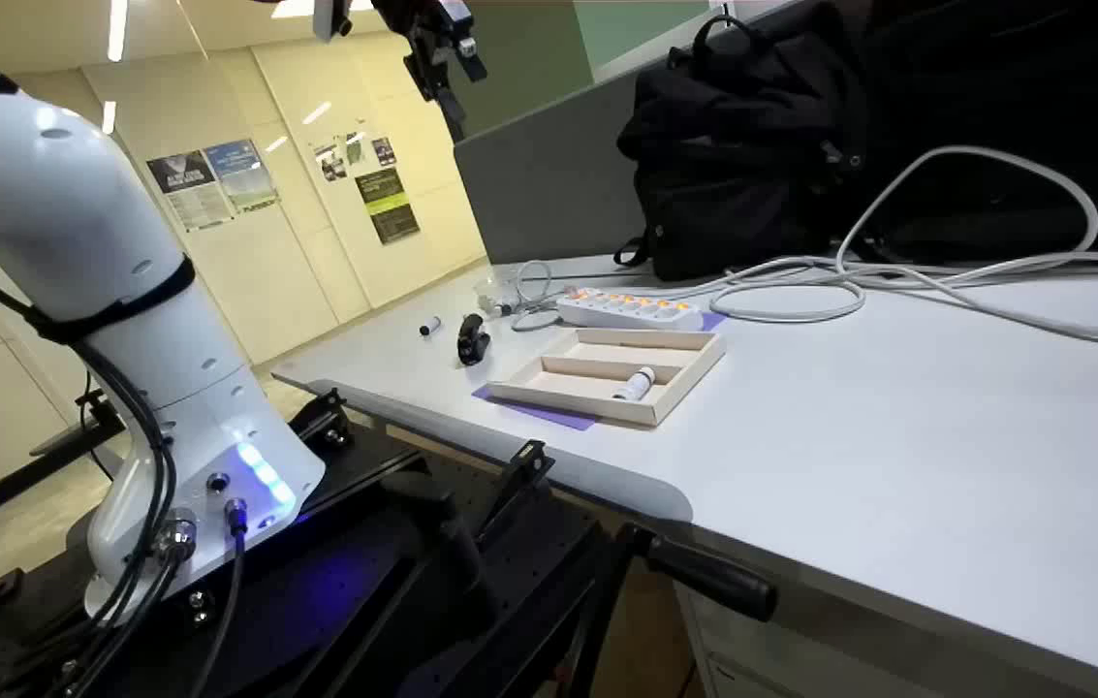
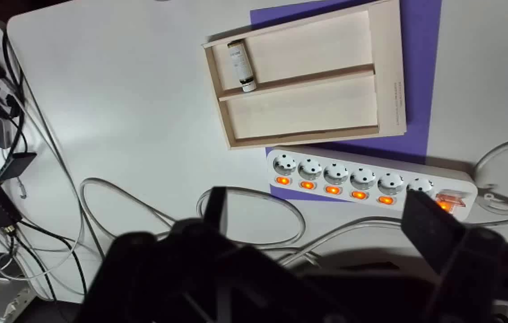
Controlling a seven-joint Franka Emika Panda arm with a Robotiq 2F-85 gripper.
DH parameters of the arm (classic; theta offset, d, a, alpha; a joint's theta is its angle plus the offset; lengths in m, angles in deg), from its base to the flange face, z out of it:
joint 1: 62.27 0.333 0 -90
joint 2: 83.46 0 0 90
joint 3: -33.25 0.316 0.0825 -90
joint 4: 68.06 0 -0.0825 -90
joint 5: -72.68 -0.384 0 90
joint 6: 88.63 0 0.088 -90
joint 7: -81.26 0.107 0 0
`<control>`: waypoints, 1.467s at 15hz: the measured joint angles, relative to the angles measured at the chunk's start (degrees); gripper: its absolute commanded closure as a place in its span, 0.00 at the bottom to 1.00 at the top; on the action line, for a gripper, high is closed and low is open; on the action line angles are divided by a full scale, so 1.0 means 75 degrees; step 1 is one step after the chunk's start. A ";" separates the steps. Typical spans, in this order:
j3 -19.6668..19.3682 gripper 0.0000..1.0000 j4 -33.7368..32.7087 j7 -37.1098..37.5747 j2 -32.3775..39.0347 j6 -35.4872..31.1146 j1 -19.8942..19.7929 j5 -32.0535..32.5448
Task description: Press down on the stapler
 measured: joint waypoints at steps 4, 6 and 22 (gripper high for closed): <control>0.0000 0.00 0.0000 0.0000 0.0005 0.0000 0.0000 0.0000; 0.0000 0.00 0.0000 0.0000 0.0005 0.0000 0.0000 -0.0001; 0.0576 0.49 -0.1410 -0.0316 0.3635 -0.1252 0.1709 -0.0225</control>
